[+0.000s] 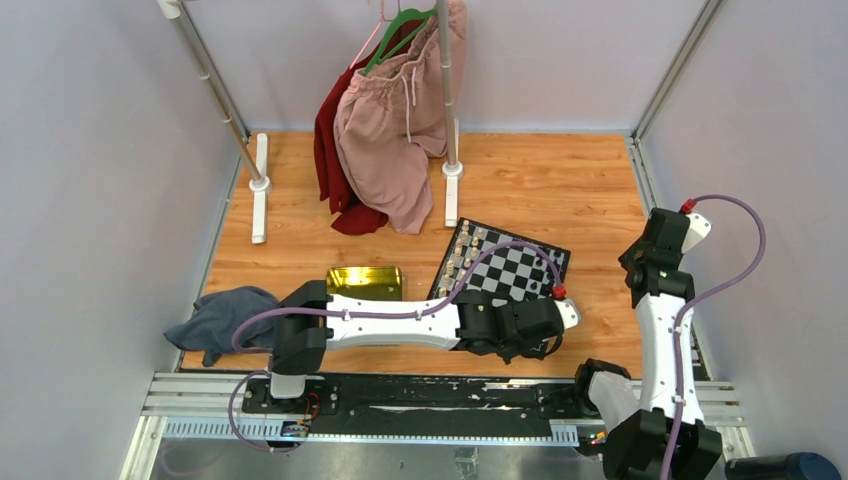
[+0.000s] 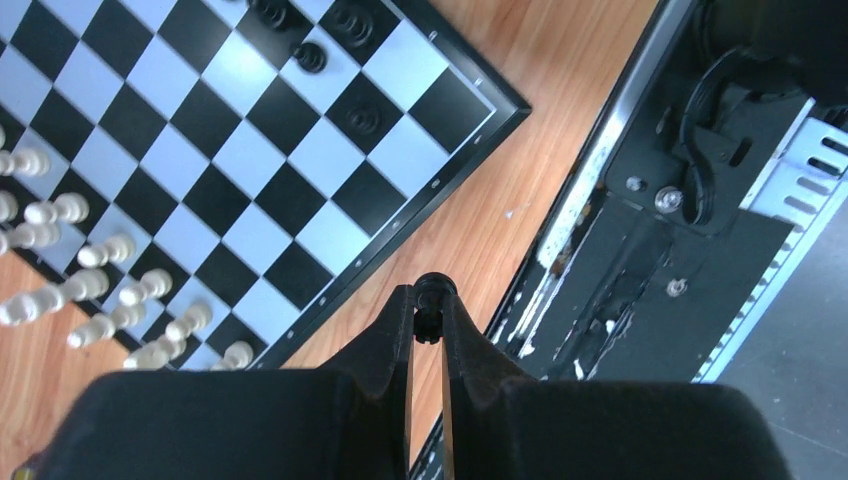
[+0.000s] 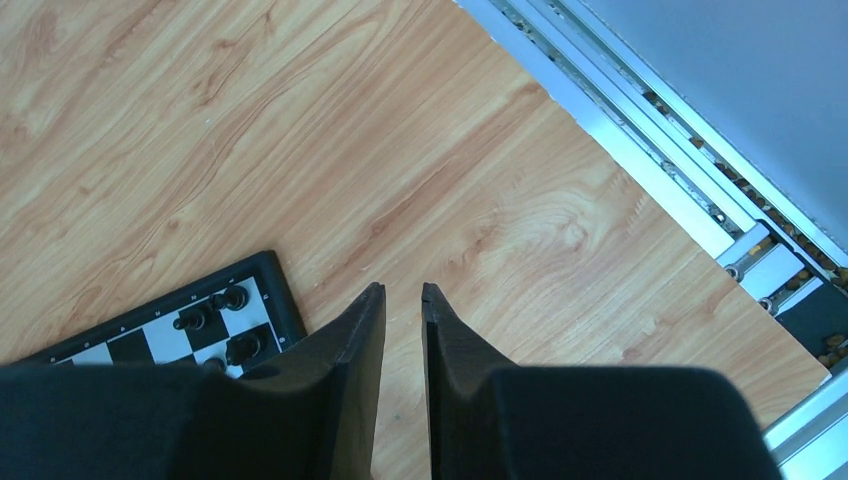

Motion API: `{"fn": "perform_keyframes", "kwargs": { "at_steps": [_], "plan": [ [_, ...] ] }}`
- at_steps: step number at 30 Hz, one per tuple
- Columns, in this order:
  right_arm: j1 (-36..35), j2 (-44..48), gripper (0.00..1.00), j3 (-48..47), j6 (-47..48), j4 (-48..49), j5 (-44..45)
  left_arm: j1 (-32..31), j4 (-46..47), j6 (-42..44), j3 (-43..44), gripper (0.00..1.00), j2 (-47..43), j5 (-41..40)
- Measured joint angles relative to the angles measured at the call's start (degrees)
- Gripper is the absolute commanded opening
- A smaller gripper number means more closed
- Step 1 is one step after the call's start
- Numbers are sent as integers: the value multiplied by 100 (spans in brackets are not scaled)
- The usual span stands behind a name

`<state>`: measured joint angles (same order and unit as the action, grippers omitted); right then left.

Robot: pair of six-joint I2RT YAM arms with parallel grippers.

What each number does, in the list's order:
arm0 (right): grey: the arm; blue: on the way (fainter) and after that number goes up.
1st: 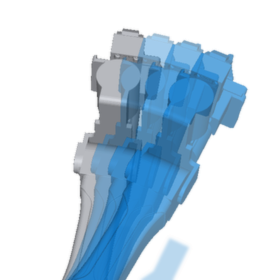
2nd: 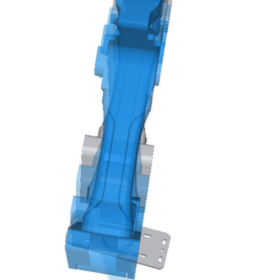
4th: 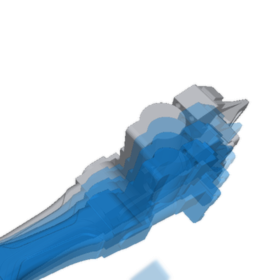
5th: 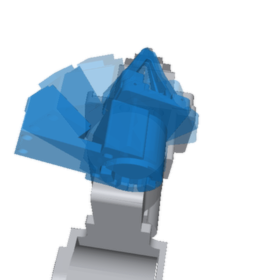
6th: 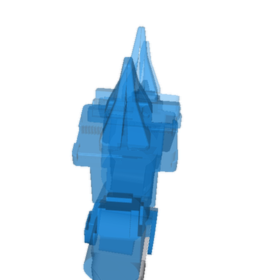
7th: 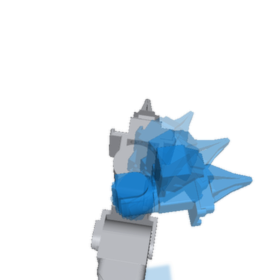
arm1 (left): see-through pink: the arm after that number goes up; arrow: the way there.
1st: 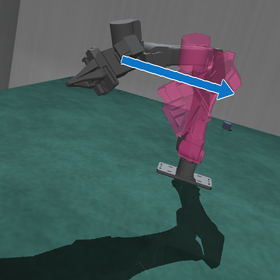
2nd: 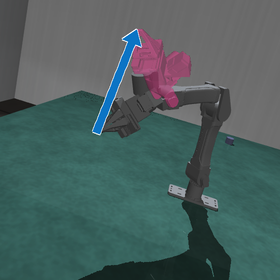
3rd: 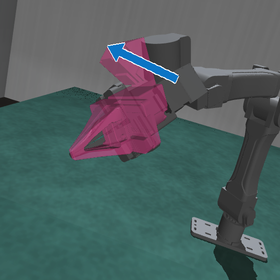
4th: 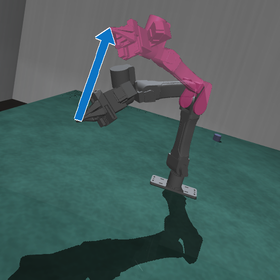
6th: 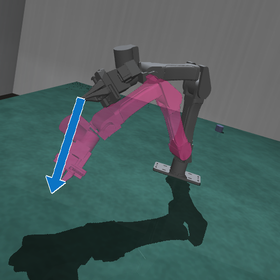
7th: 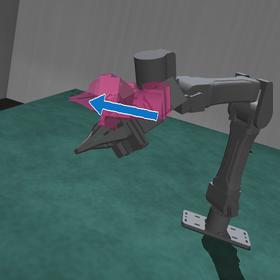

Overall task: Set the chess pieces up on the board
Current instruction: Place the chess piece on the chessboard.

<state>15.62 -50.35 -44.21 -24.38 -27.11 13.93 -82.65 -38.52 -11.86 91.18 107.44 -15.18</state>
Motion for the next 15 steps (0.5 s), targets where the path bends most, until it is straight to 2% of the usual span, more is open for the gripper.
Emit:
{"fn": "perform_keyframes", "kwargs": {
  "at_steps": [15],
  "plan": [
    [800, -345, 24, -308, -184, -83, -33, -81, 496, 664, 719, 0, 931, 273]
  ]
}}
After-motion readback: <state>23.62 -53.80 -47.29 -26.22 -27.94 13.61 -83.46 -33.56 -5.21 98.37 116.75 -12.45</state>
